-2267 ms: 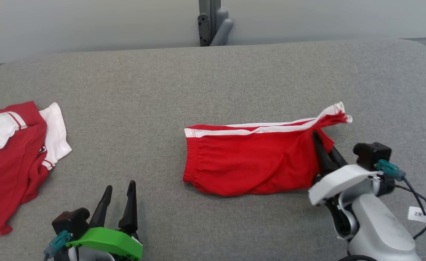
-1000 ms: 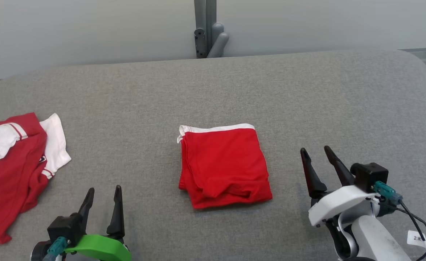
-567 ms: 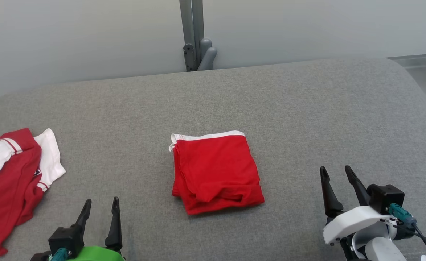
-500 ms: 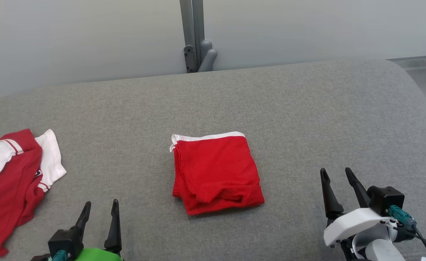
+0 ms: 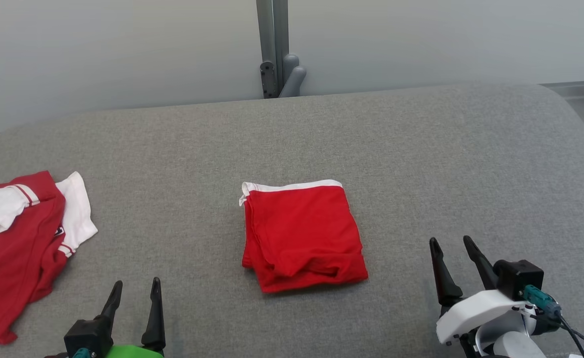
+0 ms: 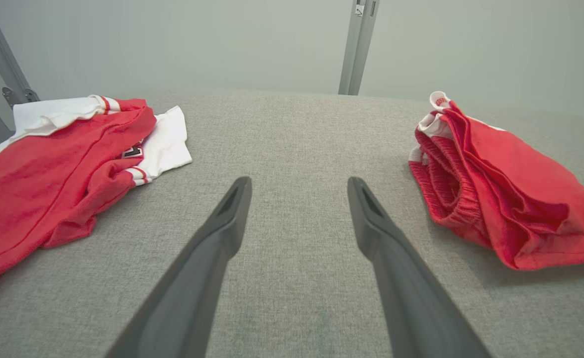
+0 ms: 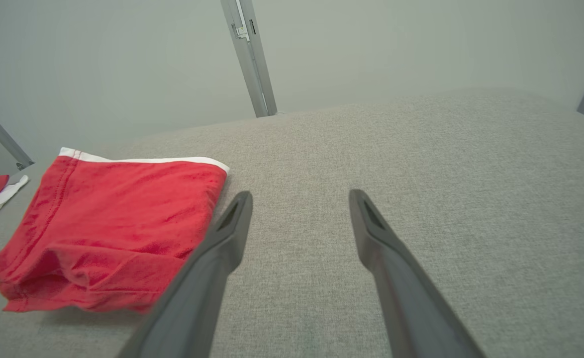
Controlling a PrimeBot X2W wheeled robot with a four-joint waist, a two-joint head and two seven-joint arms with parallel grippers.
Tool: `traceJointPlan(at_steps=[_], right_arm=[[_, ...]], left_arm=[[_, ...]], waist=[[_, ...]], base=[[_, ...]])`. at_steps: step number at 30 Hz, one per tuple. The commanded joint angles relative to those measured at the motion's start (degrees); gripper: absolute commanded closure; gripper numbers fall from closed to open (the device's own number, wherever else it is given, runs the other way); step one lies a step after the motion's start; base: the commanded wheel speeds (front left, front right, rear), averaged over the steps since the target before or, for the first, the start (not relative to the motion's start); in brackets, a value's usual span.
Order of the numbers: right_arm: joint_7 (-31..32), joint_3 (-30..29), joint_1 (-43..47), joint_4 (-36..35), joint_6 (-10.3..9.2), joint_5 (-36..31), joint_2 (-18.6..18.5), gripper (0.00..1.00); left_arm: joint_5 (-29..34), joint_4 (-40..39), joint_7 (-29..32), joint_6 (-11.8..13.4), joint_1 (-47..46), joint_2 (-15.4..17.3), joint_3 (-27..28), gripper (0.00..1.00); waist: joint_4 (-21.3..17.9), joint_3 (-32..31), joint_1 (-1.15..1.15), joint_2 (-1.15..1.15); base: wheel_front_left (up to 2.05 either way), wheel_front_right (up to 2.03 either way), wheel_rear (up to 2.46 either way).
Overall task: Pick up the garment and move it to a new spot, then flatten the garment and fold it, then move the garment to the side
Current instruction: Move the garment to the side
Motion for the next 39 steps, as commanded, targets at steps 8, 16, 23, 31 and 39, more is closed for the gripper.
traceJointPlan(at_steps=[8, 16, 23, 31, 39], right_arm=[[0.0, 5.1, -7.1, 2.2, 0.00, 0.8, -0.1, 0.00], [0.0, 10.7, -14.8, 7.4, 0.00, 5.3, -0.1, 0.00], [0.0, 14.5, -20.9, 17.4, 0.00, 10.8, -0.2, 0.00], [0.1, 16.8, -23.2, 20.7, 0.01, 14.9, 0.0, 1.00], [0.0, 13.1, -18.8, 17.8, -0.03, 13.5, -0.2, 1.00]], left_arm=[[-0.8, -1.0, 0.0, 0.1, -3.7, 0.0, -2.6, 0.00], [-1.6, -1.0, 0.0, 0.1, -8.1, 0.0, -5.5, 0.00], [-1.5, -0.4, 0.0, 0.1, -10.4, 0.0, -7.0, 0.00], [-1.4, -0.1, 0.0, 0.1, -11.0, 0.0, -7.0, 0.00], [-0.6, 1.1, 0.0, 0.1, -5.9, 0.7, -6.4, 0.00]], waist=[[2.3, 7.6, 0.00, 0.00], [5.5, 14.6, 0.00, 0.00], [7.8, 17.3, 0.00, 0.00], [8.7, 16.5, 0.00, 0.00], [1.1, 9.9, 0.00, 0.00]], base=[[0.00, 0.00, 0.00], [0.00, 0.00, 0.00], [0.00, 0.00, 0.00], [0.00, 0.00, 0.00], [0.00, 0.00, 0.00]])
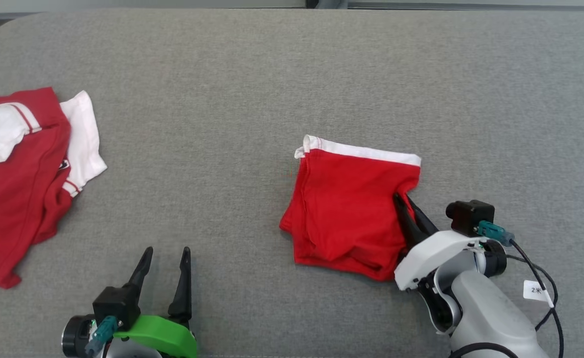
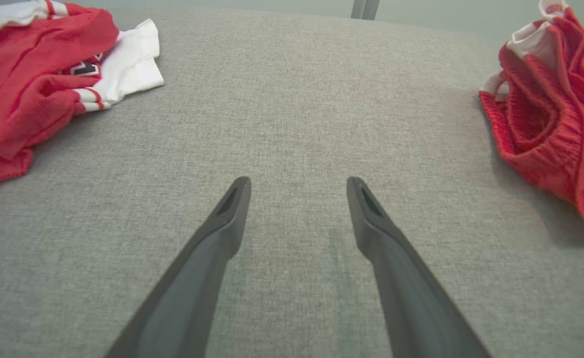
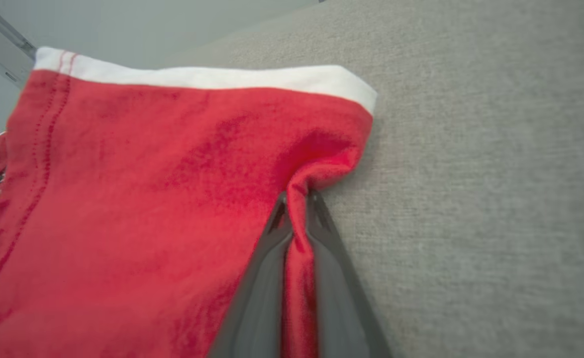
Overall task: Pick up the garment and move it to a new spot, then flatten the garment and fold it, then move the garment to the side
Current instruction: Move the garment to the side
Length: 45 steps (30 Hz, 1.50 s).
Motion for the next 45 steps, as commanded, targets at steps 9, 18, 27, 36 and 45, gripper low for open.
traceJointPlan(at_steps=[9, 18, 27, 36, 45], right_arm=[[0.0, -3.6, 6.2, -0.5, -0.06, -2.3, -0.3, 1.00], [0.0, -2.4, 7.6, -1.5, -0.06, -0.5, -0.3, 1.00], [0.0, 0.3, 3.5, -2.3, -0.06, -1.1, -0.2, 1.00], [0.0, -4.1, -11.7, 1.3, -0.06, -6.1, -3.0, 1.00], [0.0, -15.9, -26.9, 12.1, -0.06, -14.5, -11.9, 1.00]], left_arm=[[0.2, -0.8, 0.0, 0.1, 1.5, 0.4, -2.5, 0.00], [0.5, -1.1, 0.0, 0.1, 0.6, 1.2, -4.6, 0.00], [1.6, -1.9, 0.0, 0.1, -2.2, 3.7, -6.6, 0.00], [3.2, -4.3, 0.0, 0.1, -8.4, 7.9, -8.3, 0.00], [4.8, -7.3, 0.0, 0.1, -13.2, 10.1, -8.4, 0.00]], waist=[[-20.8, -9.0, 0.00, 0.00], [-30.0, -7.6, 0.00, 0.00], [-28.3, -1.8, 0.00, 0.00], [-20.1, 10.3, 0.00, 0.00], [-13.5, 19.5, 0.00, 0.00]], base=[[0.00, 0.00, 0.00], [0.00, 0.00, 0.00], [0.00, 0.00, 0.00], [0.00, 0.00, 0.00], [0.00, 0.00, 0.00]])
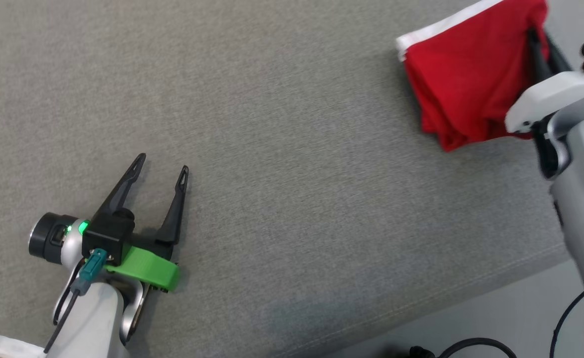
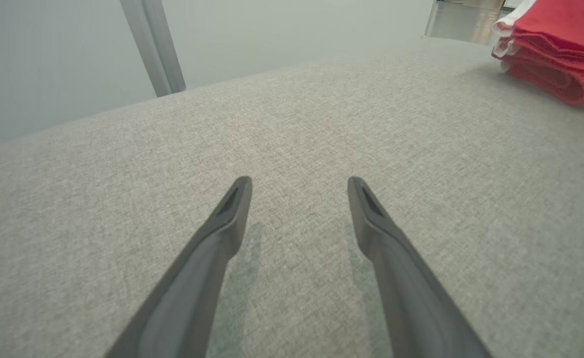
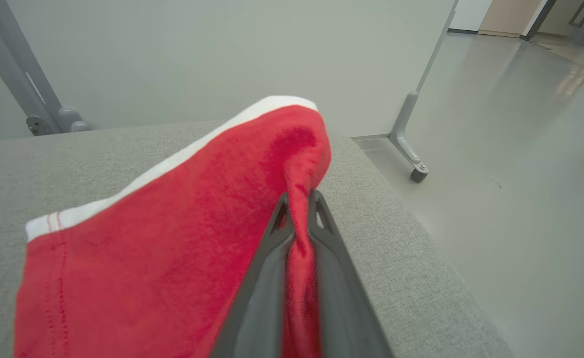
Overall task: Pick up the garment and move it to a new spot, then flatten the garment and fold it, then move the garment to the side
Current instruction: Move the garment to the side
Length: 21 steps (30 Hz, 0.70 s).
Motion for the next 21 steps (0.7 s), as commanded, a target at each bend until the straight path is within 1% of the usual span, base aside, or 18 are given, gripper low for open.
traceJointPlan(at_steps=[1, 4, 6, 7, 8, 9, 10, 13, 15, 16, 17, 18, 20, 21], right_arm=[[0.0, -2.0, -1.9, 1.2, -0.08, -2.1, -1.7, 1.00], [0.0, -7.9, -3.7, 3.9, -0.08, -6.0, -5.1, 1.00], [0.0, -10.8, -4.1, 5.5, -0.08, -10.0, -7.3, 1.00], [0.0, -12.9, -4.1, 6.3, -0.09, -11.8, -8.3, 0.64], [0.0, -15.1, -4.2, 6.4, -0.08, -13.5, -8.8, 0.03], [0.0, -17.5, -4.1, 6.0, -0.08, -15.4, -9.1, 0.00], [0.0, -20.0, -3.7, 5.4, -0.08, -17.1, -8.8, 0.00], [0.0, -26.7, -1.8, 2.3, -0.08, -21.8, -7.0, 0.00], [0.0, -30.1, -0.8, -1.0, -0.08, -24.3, -5.2, 0.00], [0.0, -30.7, -0.3, -2.6, -0.09, -25.1, -4.1, 0.00], [0.0, -30.7, -0.3, -2.6, -0.09, -25.1, -4.1, 0.00], [0.0, -30.4, 0.4, -4.1, -0.08, -25.5, -2.1, 0.00], [0.0, -28.0, 2.3, -7.4, -0.07, -25.4, 0.7, 0.00], [0.0, -26.7, 3.3, -8.9, -0.09, -24.2, 1.8, 0.00]], left_arm=[[0.5, -0.6, 0.0, 0.1, -1.5, 0.2, 0.2, 0.00], [0.6, -1.2, 0.0, 0.1, -1.7, 0.0, 0.8, 0.00], [0.7, -1.2, 0.1, 0.1, -1.5, 0.0, 1.0, 0.00], [0.8, -1.1, 0.1, 0.2, -1.4, 0.0, 1.1, 0.00], [0.9, -1.0, 0.1, 0.2, -1.3, 0.0, 1.3, 0.00], [1.0, -0.9, 0.1, 0.2, -1.2, -0.1, 1.4, 0.00], [1.1, -0.8, 0.1, 0.2, -1.1, -0.2, 1.5, 0.00], [1.2, -0.4, 0.3, 0.2, -0.9, -0.7, 1.5, 0.00], [1.1, 0.0, 0.3, 0.2, -0.8, -1.3, 1.3, 0.00], [1.0, 0.2, 0.3, 0.2, -0.7, -1.6, 1.2, 0.00], [1.0, 0.2, 0.3, 0.2, -0.7, -1.6, 1.2, 0.00], [0.8, 0.4, 0.2, 0.2, -0.4, -1.8, 1.3, 0.00], [0.4, 0.8, 0.2, 0.2, 0.3, -2.4, 1.5, 0.00], [0.2, 0.9, 0.2, 0.2, 0.6, -2.7, 1.6, 0.00]], waist=[[9.9, 10.1, 0.00, 0.00], [10.9, 10.9, 0.00, 0.00], [11.3, 11.1, 0.00, 0.00], [11.3, 11.1, 0.00, 0.00], [11.4, 11.0, 0.00, 0.00], [11.3, 10.8, 0.00, 0.00], [11.3, 10.6, 0.00, 0.00], [11.0, 9.5, 0.00, 0.00], [10.9, 8.3, 0.00, 0.00], [10.8, 7.5, 0.00, 0.00], [10.8, 7.5, 0.00, 0.00], [10.7, 6.5, 0.00, 0.00], [10.5, 4.4, 0.00, 0.00], [10.5, 3.5, 0.00, 0.00]], base=[[0.00, 0.00, 0.00], [0.00, 0.00, 0.00], [0.00, 0.00, 0.00], [0.00, 0.00, 0.00], [0.00, 0.00, 0.00], [0.00, 0.00, 0.00], [0.00, 0.00, 0.00], [0.00, 0.00, 0.00], [0.00, 0.00, 0.00], [0.00, 0.00, 0.00], [0.00, 0.00, 0.00], [0.00, 0.00, 0.00], [0.00, 0.00, 0.00], [0.00, 0.00, 0.00]])
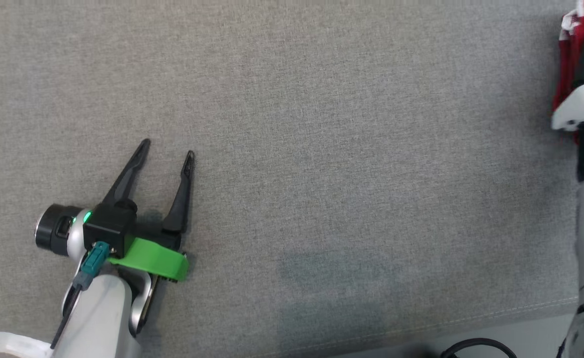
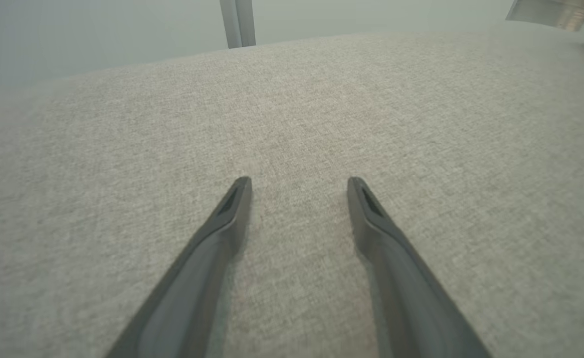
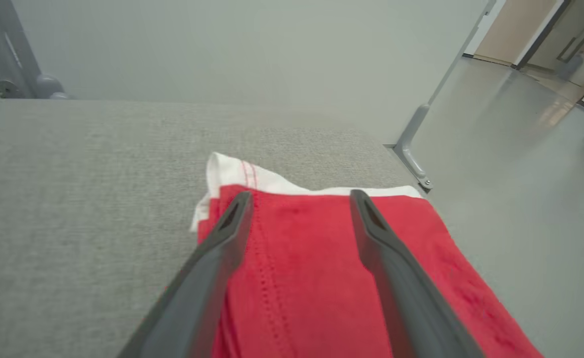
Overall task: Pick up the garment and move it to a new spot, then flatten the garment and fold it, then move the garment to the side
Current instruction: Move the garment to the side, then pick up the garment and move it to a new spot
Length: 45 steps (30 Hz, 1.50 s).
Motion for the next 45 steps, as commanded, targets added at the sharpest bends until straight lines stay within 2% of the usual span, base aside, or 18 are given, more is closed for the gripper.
traceJointPlan(at_steps=[1, 6, 13, 17, 22, 33, 45], right_arm=[[0.0, 0.8, 1.6, -0.8, -0.10, 0.7, 0.0, 0.00], [0.0, 11.8, 7.0, -6.5, -0.09, 6.1, 3.8, 0.00], [0.0, 25.3, 15.2, -10.1, -0.09, 13.0, 5.1, 0.00], [0.0, 29.6, 19.1, -10.8, -0.10, 16.7, 5.3, 0.00], [0.0, 31.2, 23.9, -11.8, -0.09, 18.1, 5.8, 0.00], [0.0, 30.1, 35.9, -14.3, -0.09, 19.3, 7.8, 0.00], [0.0, 30.1, 40.3, -17.9, -0.09, 20.9, 8.2, 0.00]], left_arm=[[-0.3, 1.6, 0.4, 0.2, 2.2, 0.0, 0.1, 0.00], [-0.7, 3.1, 0.3, 0.2, 3.7, -1.5, 2.1, 0.00], [-0.8, 5.6, 0.2, 0.2, 6.8, -3.9, 5.5, 0.00], [-0.4, 6.7, 0.2, 0.2, 8.3, -4.8, 6.5, 0.00], [-0.6, 7.7, 0.2, 0.2, 10.5, -5.6, 8.4, 0.00], [-0.9, 9.0, 0.2, 0.3, 15.0, -6.8, 12.1, 0.00], [-1.5, 8.8, 0.2, 0.4, 17.4, -7.0, 13.5, 0.00]], waist=[[-0.8, -4.1, -0.01, 0.00], [-0.5, -9.5, -0.01, 0.00], [1.1, -16.4, -0.01, 0.00], [2.4, -19.4, -0.01, 0.00], [3.5, -23.0, -0.01, 0.00], [4.7, -29.2, -0.01, 0.00], [5.2, -30.7, -0.01, 0.00]], base=[[0.00, 0.00, 0.00], [0.00, 0.00, 0.00], [0.00, 0.00, 0.00], [0.00, 0.00, 0.00], [0.00, 0.00, 0.00], [0.00, 0.00, 0.00], [0.00, 0.00, 0.00]])
